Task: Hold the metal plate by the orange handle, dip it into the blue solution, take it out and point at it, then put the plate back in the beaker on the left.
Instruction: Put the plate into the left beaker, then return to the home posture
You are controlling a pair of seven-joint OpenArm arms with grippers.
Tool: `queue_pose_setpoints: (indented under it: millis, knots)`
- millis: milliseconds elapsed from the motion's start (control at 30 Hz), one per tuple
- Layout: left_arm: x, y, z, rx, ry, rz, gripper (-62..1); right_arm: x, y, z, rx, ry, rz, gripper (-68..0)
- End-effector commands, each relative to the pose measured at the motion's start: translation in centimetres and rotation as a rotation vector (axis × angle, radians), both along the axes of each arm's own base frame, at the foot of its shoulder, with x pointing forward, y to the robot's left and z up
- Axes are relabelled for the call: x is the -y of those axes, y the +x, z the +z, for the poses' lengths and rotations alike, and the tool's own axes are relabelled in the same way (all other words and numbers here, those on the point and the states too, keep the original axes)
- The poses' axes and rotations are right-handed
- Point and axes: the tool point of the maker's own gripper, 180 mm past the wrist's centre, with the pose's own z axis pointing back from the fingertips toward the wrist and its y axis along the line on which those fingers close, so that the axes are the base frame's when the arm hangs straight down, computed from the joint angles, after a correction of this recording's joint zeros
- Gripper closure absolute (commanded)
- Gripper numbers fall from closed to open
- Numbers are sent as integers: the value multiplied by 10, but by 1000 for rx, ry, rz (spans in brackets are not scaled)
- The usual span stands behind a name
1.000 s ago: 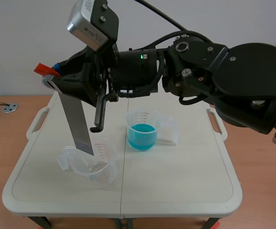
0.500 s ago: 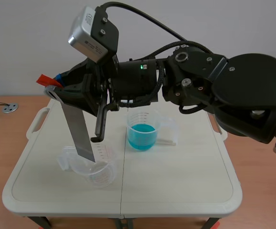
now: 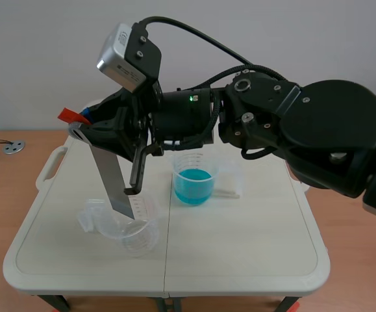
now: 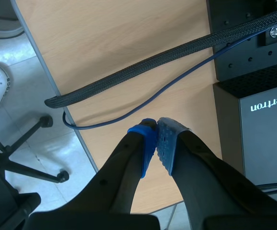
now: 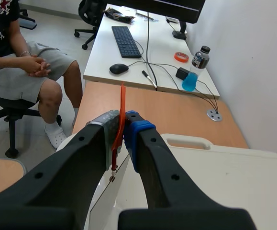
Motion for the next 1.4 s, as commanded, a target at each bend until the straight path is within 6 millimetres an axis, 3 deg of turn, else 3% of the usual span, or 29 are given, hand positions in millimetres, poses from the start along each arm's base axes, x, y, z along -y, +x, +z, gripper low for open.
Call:
queue_pose_setpoints:
  millis: [0,233,833,1367]
  knots:
    - [2,-3,3,-3,-3,2,-45,-4,3,13,11,36,6,-13]
    - [2,-1,4,8,-7,4,-45,-8,4,0,-25,14,4,-13]
    - [2,-2,3,5,-6,3,-45,-18,-16,-26,-65,-48,60,-13]
    - [1,-4,3,-1,-3,3,-45,-13,-15,-53,-92,-141,35,-13]
